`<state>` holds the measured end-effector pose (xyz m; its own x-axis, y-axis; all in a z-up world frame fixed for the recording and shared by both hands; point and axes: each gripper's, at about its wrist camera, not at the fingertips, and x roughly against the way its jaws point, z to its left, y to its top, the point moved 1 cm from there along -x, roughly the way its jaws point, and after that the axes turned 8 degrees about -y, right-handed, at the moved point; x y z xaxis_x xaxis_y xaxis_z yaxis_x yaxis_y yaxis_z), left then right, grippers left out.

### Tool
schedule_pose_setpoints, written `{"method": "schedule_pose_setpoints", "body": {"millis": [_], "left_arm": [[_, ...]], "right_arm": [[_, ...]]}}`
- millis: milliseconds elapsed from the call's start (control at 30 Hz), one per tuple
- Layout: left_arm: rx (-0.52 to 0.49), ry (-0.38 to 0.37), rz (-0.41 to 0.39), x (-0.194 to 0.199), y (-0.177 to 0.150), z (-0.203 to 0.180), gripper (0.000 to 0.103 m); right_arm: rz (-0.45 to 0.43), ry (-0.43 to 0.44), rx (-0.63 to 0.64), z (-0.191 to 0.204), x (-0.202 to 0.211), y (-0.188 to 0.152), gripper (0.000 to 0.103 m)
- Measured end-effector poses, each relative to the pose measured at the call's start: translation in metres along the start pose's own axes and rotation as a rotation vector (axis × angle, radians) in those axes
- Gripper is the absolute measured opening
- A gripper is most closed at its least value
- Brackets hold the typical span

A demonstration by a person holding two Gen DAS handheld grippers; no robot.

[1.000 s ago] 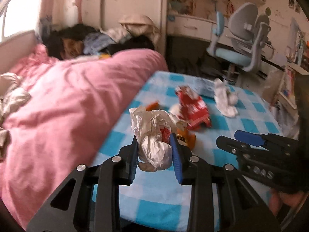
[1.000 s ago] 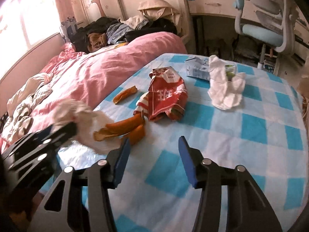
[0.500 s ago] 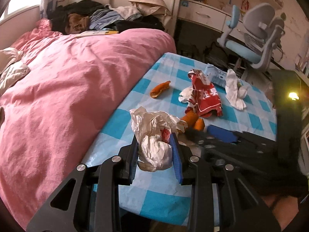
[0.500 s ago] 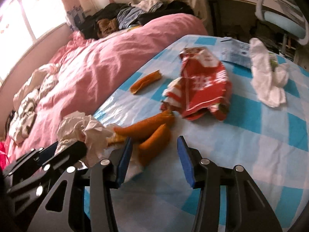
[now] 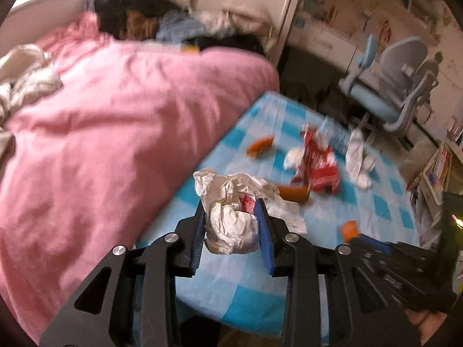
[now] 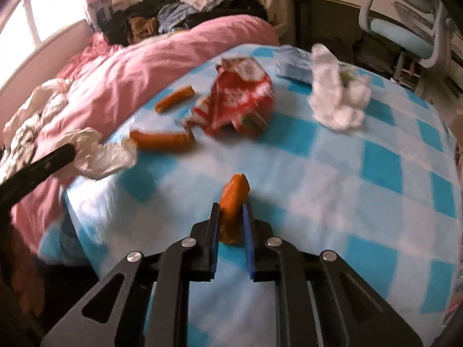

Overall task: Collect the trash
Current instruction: 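Grasp a crumpled tissue with the left tool while the right grasps an orange scrap, then carry the tissue and scrap over the bucket and open both tools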

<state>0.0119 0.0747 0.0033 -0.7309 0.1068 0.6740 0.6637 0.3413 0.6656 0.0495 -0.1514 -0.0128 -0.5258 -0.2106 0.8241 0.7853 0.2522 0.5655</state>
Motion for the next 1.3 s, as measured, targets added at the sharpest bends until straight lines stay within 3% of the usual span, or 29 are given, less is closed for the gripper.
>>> {"method": "schedule_pose_setpoints", "body": {"millis": [100, 167, 267, 367, 467, 567, 633, 700, 800, 867, 1133, 1300], "left_arm": [[0.027, 0.014, 0.051, -0.010, -0.004, 0.007, 0.040], [0.023, 0.035, 0.041, -0.010, -0.006, 0.006, 0.059], [-0.015, 0.074, 0.003, -0.006, -0.009, 0.000, 0.076], [-0.072, 0.097, 0.015, -0.011, -0.012, -0.010, 0.083], [-0.110, 0.103, 0.054, -0.021, -0.014, -0.018, 0.084], [-0.142, 0.122, 0.089, -0.029, -0.017, -0.024, 0.084], [-0.143, 0.123, 0.110, -0.033, -0.018, -0.024, 0.084], [-0.135, 0.117, 0.126, -0.036, -0.020, -0.022, 0.073], [-0.152, 0.111, 0.116, -0.037, -0.020, -0.024, 0.041], [-0.160, 0.087, 0.118, -0.036, -0.021, -0.026, 0.034], [-0.189, -0.037, 0.050, -0.015, -0.026, -0.041, 0.032], [-0.222, -0.076, 0.026, -0.002, -0.034, -0.052, 0.032]], "right_arm": [[0.008, -0.006, 0.000, -0.007, 0.008, -0.012, 0.016], [0.000, -0.004, -0.011, -0.009, 0.010, -0.016, 0.016], [-0.013, 0.005, -0.022, -0.009, 0.010, -0.019, 0.021], [-0.028, 0.016, -0.033, -0.008, 0.011, -0.020, 0.043], [-0.043, 0.025, -0.037, -0.008, 0.013, -0.021, 0.048], [-0.051, 0.032, -0.043, -0.008, 0.013, -0.022, 0.047], [-0.047, 0.032, -0.041, -0.007, 0.012, -0.023, 0.042], [-0.045, 0.033, -0.039, -0.007, 0.012, -0.024, 0.036], [-0.052, 0.042, -0.037, -0.007, 0.013, -0.023, 0.018], [-0.059, 0.043, -0.035, -0.006, 0.015, -0.024, 0.017], [-0.102, 0.074, -0.052, -0.005, 0.035, -0.031, 0.017], [-0.110, 0.101, -0.058, 0.002, 0.047, -0.045, 0.017]]}}
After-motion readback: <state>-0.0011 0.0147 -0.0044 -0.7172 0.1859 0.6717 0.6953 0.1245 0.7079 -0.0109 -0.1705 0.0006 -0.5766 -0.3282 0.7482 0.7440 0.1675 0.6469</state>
